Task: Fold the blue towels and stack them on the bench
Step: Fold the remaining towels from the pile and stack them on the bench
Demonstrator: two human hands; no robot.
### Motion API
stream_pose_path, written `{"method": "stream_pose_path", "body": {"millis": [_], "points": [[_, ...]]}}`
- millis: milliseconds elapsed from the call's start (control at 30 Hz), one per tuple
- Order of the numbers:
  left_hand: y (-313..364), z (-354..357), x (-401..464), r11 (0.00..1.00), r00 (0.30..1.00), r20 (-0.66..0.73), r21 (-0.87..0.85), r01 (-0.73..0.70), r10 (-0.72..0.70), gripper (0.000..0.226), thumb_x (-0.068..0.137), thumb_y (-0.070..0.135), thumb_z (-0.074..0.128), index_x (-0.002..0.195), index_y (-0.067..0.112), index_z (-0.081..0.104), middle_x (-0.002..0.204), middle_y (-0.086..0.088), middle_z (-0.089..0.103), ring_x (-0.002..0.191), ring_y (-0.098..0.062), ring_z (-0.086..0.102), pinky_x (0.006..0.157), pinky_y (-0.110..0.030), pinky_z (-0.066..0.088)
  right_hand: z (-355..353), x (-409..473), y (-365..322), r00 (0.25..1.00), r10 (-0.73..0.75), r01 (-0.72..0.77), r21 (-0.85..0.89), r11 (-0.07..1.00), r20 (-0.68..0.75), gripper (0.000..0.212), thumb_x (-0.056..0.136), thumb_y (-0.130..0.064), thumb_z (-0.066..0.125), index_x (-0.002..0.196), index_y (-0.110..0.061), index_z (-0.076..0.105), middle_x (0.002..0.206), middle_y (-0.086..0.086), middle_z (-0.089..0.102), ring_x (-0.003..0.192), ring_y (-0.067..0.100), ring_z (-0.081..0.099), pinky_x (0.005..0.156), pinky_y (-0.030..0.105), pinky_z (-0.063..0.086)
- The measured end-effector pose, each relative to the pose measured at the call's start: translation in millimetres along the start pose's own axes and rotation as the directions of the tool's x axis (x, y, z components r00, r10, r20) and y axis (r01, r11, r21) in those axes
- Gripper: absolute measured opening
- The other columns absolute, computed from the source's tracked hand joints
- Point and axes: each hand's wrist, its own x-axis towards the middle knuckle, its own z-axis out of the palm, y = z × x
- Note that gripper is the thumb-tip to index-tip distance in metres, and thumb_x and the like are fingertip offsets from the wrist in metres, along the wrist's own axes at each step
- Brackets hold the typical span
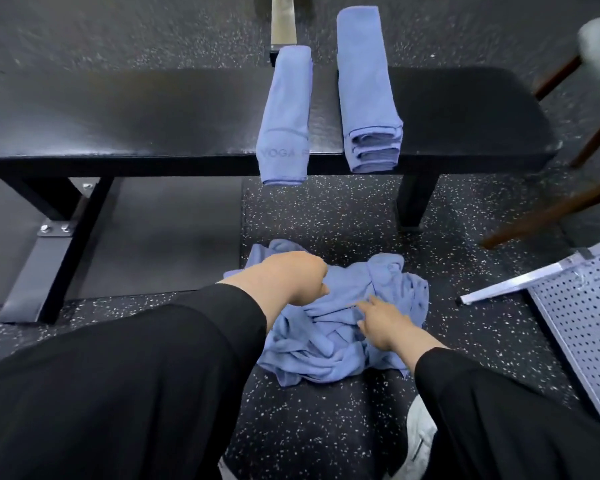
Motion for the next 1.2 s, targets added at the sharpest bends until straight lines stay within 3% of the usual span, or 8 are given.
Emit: {"method": "stream_pose_path", "body": {"millis": [133,467,567,633,700,800,933,1200], "points": [[9.9,-7.0,16.1,0.999,0.999,0.004,-0.010,-0.041,0.041,0.040,0.106,0.032,0.043,0.137,0.010,0.056,0.119,-0.013,0.067,0.115,-0.032,0.060,0.089,-0.036,0.045,0.9,8.8,13.8,0.987,0.155,-0.152,0.073,0.986,-0.041,0.055,0.105,-0.029,0.036,0.158,-0.025,0.021,0.169,0.004,0.004,0.151,0.034,0.019,0.109,0.058,0.034],[27.5,-0.5,49.2,0.996,0.997,0.013,-0.050,-0.078,0.079,0.041,0.105,0.036,0.043,0.136,0.013,0.056,0.117,-0.010,0.066,0.106,-0.030,0.059,0.083,-0.037,0.048,-8.3,47.4,29.7,0.980,0.196,-0.200,0.108,0.974,0.042,0.063,0.106,-0.024,0.030,0.163,-0.031,0.003,0.170,-0.003,-0.016,0.158,0.029,-0.007,0.119,0.060,0.019],[26.6,0.8,52.8,0.997,0.998,0.044,-0.057,-0.051,0.054,0.041,0.105,0.036,0.043,0.136,0.014,0.056,0.122,-0.010,0.065,0.112,-0.031,0.059,0.084,-0.038,0.047,-13.6,53.2,24.2,0.968,0.246,-0.241,0.092,0.966,-0.044,0.056,0.104,-0.019,0.038,0.159,-0.019,0.025,0.169,0.000,0.014,0.154,0.028,0.018,0.112,0.053,0.032],[25.1,-0.8,53.3,0.998,0.998,0.051,-0.056,-0.042,0.045,0.041,0.105,0.037,0.044,0.136,0.014,0.056,0.122,-0.011,0.065,0.112,-0.031,0.060,0.083,-0.039,0.048,-12.9,58.7,22.7,0.918,0.289,-0.239,0.205,0.949,-0.270,0.028,0.102,-0.020,0.046,0.127,-0.015,0.058,0.135,0.008,0.059,0.125,0.030,0.053,0.096,0.044,0.044],[23.8,-4.5,52.0,0.997,0.999,0.033,-0.060,-0.040,0.042,0.040,0.105,0.037,0.044,0.135,0.013,0.057,0.120,-0.011,0.065,0.110,-0.031,0.060,0.080,-0.037,0.048,-14.3,57.5,20.9,0.816,0.364,-0.092,0.521,0.848,-0.449,0.011,0.099,-0.023,0.055,0.095,-0.017,0.063,0.091,0.009,0.068,0.094,0.034,0.064,0.080,0.041,0.048],[21.2,-13.4,45.9,0.994,0.999,-0.042,-0.105,-0.018,0.014,0.035,0.104,0.034,0.044,0.129,0.015,0.060,0.119,-0.009,0.065,0.111,-0.030,0.061,0.075,-0.034,0.041,-37.7,46.5,15.6,0.760,0.508,0.070,0.828,0.557,-0.406,0.014,0.097,-0.014,0.056,0.111,-0.013,0.057,0.091,0.009,0.067,0.089,0.032,0.063,0.079,0.041,0.051],[15.0,-27.7,26.7,0.989,0.974,-0.225,-0.150,-0.013,-0.021,0.033,0.103,0.037,0.046,0.124,0.018,0.062,0.116,-0.008,0.066,0.106,-0.031,0.061,0.074,-0.034,0.041,-78.6,25.2,8.1,0.790,0.474,0.039,0.803,0.594,-0.389,0.021,0.098,-0.012,0.049,0.099,-0.007,0.070,0.100,0.009,0.069,0.099,0.031,0.063,0.077,0.031,0.043],[7.3,-55.1,-30.8,0.924,0.907,-0.420,-0.355,-0.141,-0.023,0.063,0.100,0.039,0.055,0.157,0.024,0.031,0.143,-0.008,0.055,0.129,-0.029,0.052,0.101,-0.035,0.042,-171.4,-88.8,-49.9,0.724,0.081,0.495,0.597,0.631,-0.686,0.015,0.101,-0.014,0.058,0.100,-0.015,0.073,0.096,-0.003,0.072,0.089,0.010,0.063,0.081,0.018,0.047]]}}
